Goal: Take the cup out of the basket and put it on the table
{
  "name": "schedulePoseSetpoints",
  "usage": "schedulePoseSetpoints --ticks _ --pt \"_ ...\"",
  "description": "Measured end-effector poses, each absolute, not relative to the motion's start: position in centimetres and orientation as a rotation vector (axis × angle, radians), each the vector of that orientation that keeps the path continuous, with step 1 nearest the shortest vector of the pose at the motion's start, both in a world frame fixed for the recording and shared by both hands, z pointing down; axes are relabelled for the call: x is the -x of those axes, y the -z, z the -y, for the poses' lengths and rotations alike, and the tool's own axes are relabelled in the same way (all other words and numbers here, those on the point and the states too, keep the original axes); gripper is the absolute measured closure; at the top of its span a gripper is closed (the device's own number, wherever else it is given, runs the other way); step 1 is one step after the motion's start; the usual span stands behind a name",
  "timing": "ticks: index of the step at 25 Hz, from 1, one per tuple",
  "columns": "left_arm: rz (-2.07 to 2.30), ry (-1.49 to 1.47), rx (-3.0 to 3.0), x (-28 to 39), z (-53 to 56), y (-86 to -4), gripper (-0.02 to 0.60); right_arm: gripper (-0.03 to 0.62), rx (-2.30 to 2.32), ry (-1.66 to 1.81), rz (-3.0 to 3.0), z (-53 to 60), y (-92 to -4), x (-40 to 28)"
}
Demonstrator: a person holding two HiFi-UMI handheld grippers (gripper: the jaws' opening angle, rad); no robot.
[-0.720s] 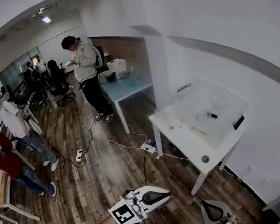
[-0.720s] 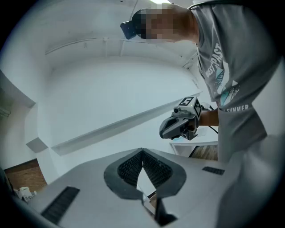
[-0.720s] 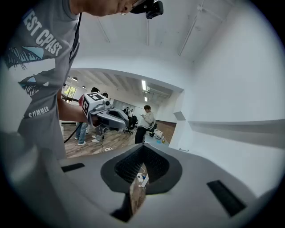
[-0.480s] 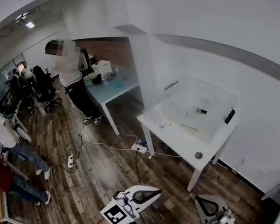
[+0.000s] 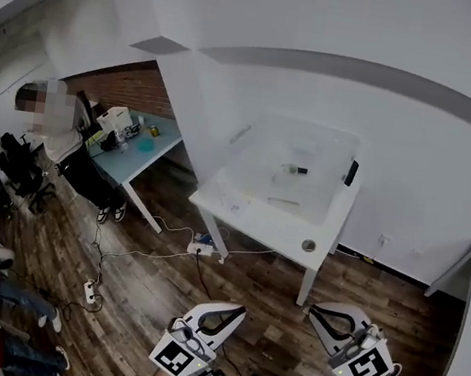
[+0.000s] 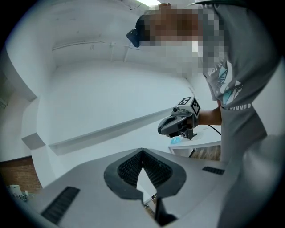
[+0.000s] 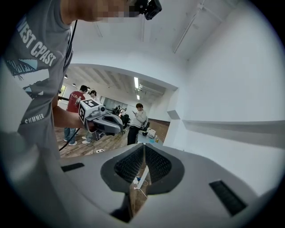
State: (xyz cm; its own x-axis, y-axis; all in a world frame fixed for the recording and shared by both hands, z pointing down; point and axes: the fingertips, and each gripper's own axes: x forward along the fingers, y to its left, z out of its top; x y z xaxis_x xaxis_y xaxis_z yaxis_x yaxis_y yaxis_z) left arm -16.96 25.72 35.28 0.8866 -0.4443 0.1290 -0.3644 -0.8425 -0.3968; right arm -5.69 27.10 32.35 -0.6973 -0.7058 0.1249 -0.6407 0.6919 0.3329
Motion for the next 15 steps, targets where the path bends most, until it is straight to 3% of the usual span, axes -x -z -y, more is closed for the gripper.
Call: schedulePoseSetpoints --ticks 15 --pt "-0.566 0.255 2.727 16.2 -19.9 -36.4 0.572 0.582 -1.038 0.442 2.532 -20.6 -32.6 5.0"
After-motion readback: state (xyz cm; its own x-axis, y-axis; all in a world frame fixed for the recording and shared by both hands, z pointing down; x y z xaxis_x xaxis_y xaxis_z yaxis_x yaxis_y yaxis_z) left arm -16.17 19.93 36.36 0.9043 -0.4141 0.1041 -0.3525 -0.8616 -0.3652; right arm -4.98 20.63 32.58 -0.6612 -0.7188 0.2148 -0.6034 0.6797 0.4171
